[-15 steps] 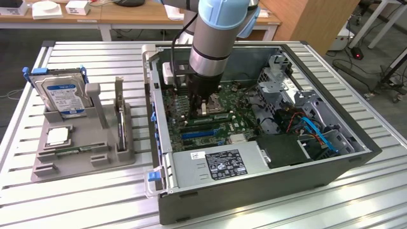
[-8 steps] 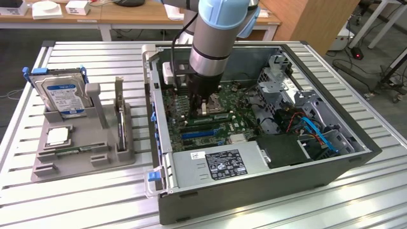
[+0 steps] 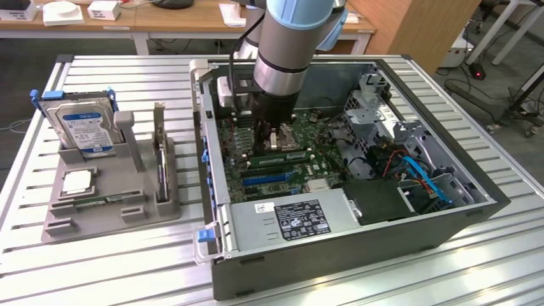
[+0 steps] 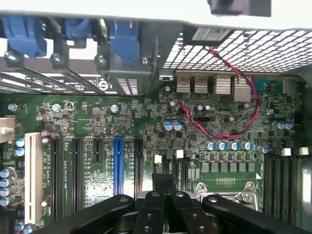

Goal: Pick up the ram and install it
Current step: 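Press down the ram until it locks into place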

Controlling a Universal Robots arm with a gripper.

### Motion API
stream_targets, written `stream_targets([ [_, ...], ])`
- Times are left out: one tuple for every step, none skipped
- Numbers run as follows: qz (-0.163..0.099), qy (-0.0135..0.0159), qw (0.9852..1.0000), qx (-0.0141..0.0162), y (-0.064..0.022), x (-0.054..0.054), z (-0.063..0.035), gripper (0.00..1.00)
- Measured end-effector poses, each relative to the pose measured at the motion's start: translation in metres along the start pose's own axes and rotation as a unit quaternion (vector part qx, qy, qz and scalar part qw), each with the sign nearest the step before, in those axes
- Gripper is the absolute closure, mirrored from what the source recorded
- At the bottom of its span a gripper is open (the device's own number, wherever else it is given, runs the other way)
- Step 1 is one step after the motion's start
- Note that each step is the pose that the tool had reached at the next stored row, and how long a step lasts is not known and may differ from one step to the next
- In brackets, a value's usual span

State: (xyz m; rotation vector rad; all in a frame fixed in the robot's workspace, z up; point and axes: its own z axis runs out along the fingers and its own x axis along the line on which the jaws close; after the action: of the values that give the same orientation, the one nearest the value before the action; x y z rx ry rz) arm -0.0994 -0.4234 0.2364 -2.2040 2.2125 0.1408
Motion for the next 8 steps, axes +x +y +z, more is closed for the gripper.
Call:
stream_targets([
  [0.0, 0.0, 1.0, 0.0, 0.0001, -0.0001, -0.0013, 0.91],
  [0.0, 0.0, 1.0, 0.0, 0.0001, -0.0002, -0.0024, 0.91],
  [0.0, 0.0, 1.0, 0.0, 0.0002, -0.0003, -0.0035, 0.91],
  [0.0, 0.0, 1.0, 0.0, 0.0002, -0.0003, -0.004, 0.91],
  [0.0, -0.0001, 1.0, 0.0, 0.0002, -0.0003, -0.004, 0.91],
  [0.0, -0.0001, 1.0, 0.0, 0.0002, -0.0003, -0.004, 0.91],
  [0.0, 0.0, 1.0, 0.0, 0.0002, -0.0003, -0.004, 0.91],
  [0.0, 0.0, 1.0, 0.0, 0.0002, -0.0003, -0.004, 0.91],
])
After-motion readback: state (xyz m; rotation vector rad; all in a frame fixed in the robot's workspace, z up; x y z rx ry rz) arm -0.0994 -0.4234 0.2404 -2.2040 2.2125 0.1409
